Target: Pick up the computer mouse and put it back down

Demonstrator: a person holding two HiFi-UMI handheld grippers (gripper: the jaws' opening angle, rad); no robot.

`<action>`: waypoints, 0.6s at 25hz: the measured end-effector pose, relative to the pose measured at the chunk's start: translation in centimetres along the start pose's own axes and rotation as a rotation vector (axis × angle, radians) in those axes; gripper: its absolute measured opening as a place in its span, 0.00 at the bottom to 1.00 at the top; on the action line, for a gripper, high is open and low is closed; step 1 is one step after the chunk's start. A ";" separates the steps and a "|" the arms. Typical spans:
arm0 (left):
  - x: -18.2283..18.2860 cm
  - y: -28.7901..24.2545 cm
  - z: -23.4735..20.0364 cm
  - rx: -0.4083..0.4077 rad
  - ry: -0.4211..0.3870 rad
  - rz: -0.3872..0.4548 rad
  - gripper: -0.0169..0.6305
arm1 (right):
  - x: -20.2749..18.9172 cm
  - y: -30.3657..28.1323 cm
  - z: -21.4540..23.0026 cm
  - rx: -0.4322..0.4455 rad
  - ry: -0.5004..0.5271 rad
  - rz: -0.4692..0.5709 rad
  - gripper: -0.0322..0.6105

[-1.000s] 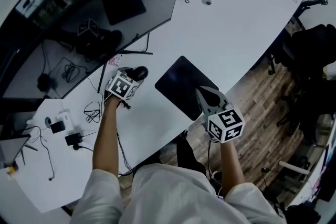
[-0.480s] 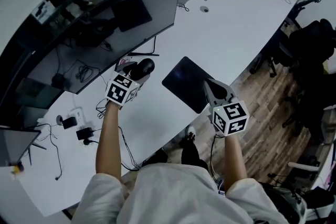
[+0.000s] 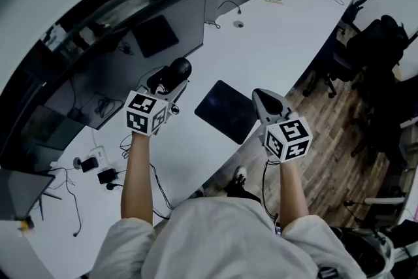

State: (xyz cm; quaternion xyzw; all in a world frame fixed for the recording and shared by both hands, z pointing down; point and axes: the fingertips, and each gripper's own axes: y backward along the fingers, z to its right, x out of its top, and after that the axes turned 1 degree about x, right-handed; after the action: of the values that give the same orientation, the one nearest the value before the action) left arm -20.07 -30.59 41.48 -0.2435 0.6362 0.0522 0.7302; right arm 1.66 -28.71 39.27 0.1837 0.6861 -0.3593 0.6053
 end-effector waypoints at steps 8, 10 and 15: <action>0.3 -5.2 5.6 -0.120 -0.048 -0.041 0.48 | 0.4 1.7 3.2 -0.033 0.030 0.029 0.08; -1.0 -6.7 6.7 -0.144 -0.047 -0.074 0.48 | -0.5 2.2 4.1 -0.042 0.009 0.016 0.08; -5.4 -10.7 9.7 -0.208 -0.037 -0.185 0.48 | -3.3 3.0 6.8 -0.060 -0.018 -0.040 0.08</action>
State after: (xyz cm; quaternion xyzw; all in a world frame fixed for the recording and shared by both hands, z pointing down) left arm -8.11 -34.63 50.45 -0.3744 0.5885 0.0547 0.7144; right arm 9.15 -30.97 41.58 0.1485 0.6946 -0.3524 0.6093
